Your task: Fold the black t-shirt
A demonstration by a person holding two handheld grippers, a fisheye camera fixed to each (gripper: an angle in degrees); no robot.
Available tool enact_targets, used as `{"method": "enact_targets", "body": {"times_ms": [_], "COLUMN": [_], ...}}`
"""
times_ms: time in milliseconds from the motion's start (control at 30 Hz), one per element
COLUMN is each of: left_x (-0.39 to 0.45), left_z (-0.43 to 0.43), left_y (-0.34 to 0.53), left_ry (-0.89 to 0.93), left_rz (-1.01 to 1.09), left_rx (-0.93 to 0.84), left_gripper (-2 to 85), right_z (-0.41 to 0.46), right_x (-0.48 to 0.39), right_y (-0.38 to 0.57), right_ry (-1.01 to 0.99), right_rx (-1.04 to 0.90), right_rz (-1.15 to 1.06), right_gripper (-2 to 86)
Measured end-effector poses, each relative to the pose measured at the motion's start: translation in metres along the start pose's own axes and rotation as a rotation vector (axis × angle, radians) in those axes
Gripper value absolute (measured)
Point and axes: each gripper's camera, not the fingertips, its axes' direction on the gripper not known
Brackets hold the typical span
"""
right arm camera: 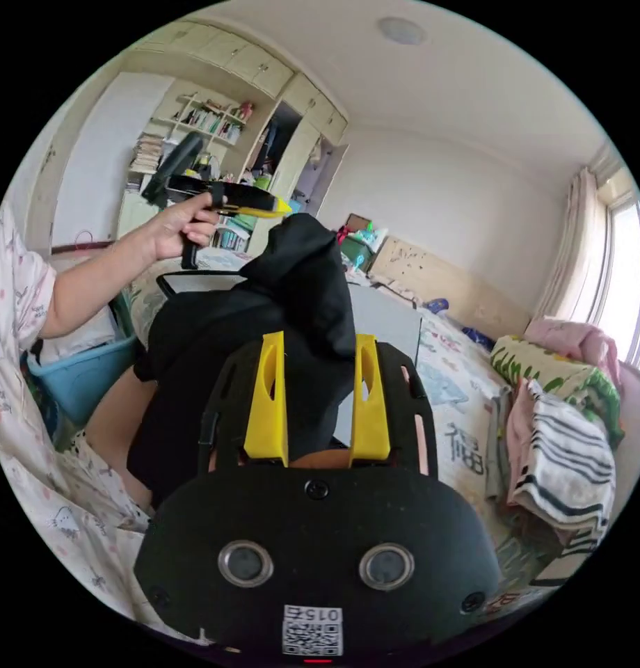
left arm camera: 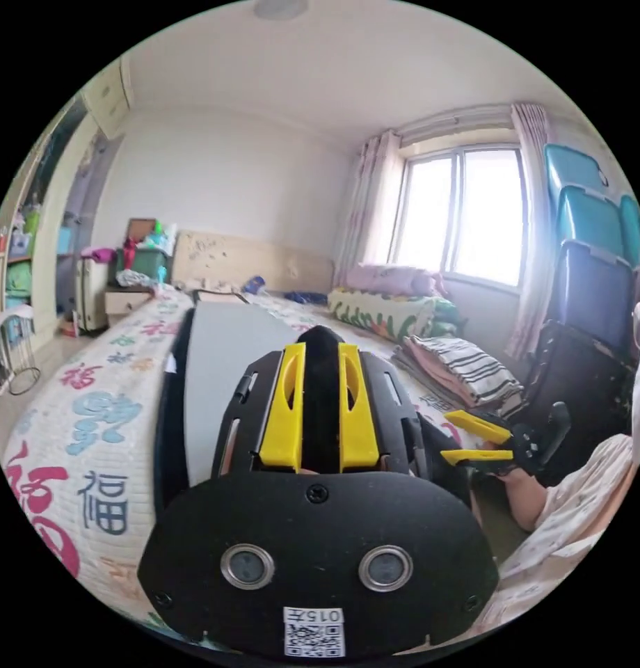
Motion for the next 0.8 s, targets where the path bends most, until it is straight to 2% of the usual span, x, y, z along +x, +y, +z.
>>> {"method": "enact_targets", "body": {"times_ms": [167, 267, 400, 500, 633, 700, 800], "left_x": [0.077, 0.11, 0.104, 0.091, 0.087, 0.09, 0.1], "left_z": [0.017, 0.061, 0.135, 0.161, 0.194, 0.208, 0.19], "left_y": [0.005, -0.001, -0.047, -0.084, -0.117, -0.122, -0.125], "left_ry": [-0.155, -0.175, -0.043, 0.029, 0.092, 0.203, 0.271], "left_rz": [0.207, 0.266, 0.088, -0.11, -0.2, -0.223, -0.277], "left_rx": [-0.119, -0.201, -0.384, -0.389, -0.436, -0.468, -0.387], "left_gripper": [17.2, 18.3, 18.5, 18.4, 16.3, 5.8, 2.7], "right_z": [-0.031, -0.061, -0.079, -0.073, -0.055, -0.046, -0.051], "right_x": [0.034, 0.033, 0.036, 0.045, 0.049, 0.056, 0.064], "right_y": [0.013, 0.029, 0.04, 0.051, 0.061, 0.061, 0.057], "right_ry": [-0.092, -0.076, -0.101, -0.246, -0.344, -0.398, -0.412], "right_rx": [0.008, 0.005, -0.109, -0.163, -0.153, -0.12, -0.117], "right_rz": [0.23, 0.284, 0.321, 0.417, 0.475, 0.518, 0.516], "right_gripper": [13.2, 12.2, 13.3, 14.8, 16.9, 16.9, 15.3]}}
